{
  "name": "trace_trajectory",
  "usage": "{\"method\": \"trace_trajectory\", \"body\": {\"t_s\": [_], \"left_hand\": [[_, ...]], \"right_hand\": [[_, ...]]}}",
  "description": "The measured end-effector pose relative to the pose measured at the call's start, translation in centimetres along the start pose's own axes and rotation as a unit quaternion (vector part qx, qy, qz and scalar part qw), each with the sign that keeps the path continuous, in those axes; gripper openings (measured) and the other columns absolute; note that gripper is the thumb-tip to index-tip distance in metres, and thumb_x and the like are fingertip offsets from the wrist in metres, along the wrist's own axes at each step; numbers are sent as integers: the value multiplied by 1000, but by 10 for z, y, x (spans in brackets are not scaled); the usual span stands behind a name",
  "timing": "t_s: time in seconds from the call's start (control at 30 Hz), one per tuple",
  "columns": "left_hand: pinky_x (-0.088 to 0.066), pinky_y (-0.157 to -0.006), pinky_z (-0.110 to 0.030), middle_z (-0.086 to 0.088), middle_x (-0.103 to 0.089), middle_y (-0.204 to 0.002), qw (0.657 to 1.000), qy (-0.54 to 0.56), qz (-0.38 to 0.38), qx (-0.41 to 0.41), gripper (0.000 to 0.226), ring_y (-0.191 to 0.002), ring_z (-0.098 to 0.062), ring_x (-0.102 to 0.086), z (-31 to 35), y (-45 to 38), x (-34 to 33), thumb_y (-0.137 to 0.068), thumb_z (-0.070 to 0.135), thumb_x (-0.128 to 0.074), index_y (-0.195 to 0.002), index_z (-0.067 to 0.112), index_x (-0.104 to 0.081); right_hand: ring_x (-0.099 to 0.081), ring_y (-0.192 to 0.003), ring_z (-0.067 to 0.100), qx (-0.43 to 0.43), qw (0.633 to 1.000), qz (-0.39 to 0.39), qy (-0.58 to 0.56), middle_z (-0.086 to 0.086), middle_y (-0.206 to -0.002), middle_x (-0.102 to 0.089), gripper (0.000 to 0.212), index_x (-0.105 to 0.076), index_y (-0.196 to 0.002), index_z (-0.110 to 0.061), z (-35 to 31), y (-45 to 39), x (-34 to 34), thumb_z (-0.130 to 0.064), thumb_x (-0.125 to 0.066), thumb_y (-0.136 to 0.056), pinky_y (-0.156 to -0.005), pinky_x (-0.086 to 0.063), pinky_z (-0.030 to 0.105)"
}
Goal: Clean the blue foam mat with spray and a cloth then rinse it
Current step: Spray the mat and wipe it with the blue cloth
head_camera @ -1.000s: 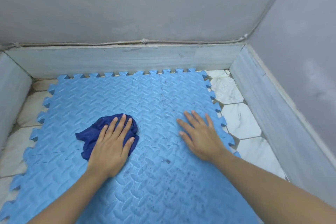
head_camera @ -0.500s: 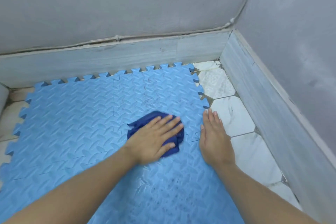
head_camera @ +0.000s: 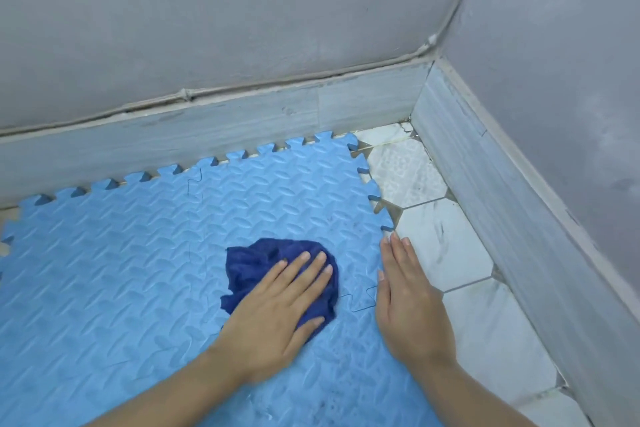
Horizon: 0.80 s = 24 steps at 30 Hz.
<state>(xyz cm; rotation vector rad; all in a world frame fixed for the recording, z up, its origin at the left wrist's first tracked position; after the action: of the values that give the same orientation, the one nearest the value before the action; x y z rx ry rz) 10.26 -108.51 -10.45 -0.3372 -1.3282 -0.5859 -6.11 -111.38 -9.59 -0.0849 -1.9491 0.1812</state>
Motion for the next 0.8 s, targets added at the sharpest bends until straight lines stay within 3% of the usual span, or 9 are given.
{"method": "trace_trajectory", "body": {"t_s": [0.13,0.33,0.4,0.5,0.6,0.8], "left_hand": [[-2,-119,-36,8,-3,-161,1000,12,26,-1,60,-148,-11,2,-32,-86,19,-99,50,-14,-154,26,-11],[1,-120,-40,1,-2,-162,980,-2,47,193,57,-149,-21,3,-75,-221,34,-102,44,-17,-154,21,-11],[2,-120,-41,-1,1,-162,979,2,30,201,58,-148,-22,6,-72,-223,31,-103,43,-16,-154,19,-8],[1,-120,-39,1,1,-162,992,18,26,121,59,-149,-18,5,-50,-170,25,-102,46,-15,-154,21,-7],[-1,-120,-39,4,1,-162,998,22,-1,53,63,-149,-16,6,-28,-66,11,-97,52,-8,-154,24,-6],[-17,-113,-43,2,-15,-161,984,-48,-77,-150,64,-148,-21,-13,73,141,-37,-98,53,-28,-153,21,-20]], "right_hand": [[-38,-140,17,4,1000,0,10,3,-149,-46,50,-50,-141,-9,0,0,-1,-25,-33,-97,-101,-44,30],[-26,-144,9,-2,1000,-7,-3,-2,-153,-39,52,-44,-145,-13,4,1,-4,-26,-28,-97,-113,-27,23],[-23,-144,6,-6,1000,-8,-12,-4,-154,-37,53,-42,-146,-14,5,2,-3,-28,-25,-98,-114,-27,24],[-25,-145,10,-14,999,-16,-25,-2,-154,-37,55,-42,-146,-14,4,2,-5,-29,-24,-96,-113,-26,24],[-33,-143,16,-23,999,-8,-30,3,-152,-42,52,-45,-144,-11,7,3,-5,-25,-29,-96,-112,-22,20],[-23,-147,15,-32,998,-35,-40,1,-157,-32,49,-37,-149,-13,8,3,-5,-14,-38,-100,-114,-20,22]]}}
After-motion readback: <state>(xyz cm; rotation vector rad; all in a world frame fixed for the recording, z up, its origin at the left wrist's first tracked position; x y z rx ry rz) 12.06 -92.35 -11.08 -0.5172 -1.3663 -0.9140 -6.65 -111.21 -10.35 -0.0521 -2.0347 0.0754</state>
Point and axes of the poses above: each hand's wrist, its own y-axis away from the middle knuckle, its own x-axis out of the back of the hand, z = x × y, the point moved 10 cm from there along -y, towards the middle knuckle
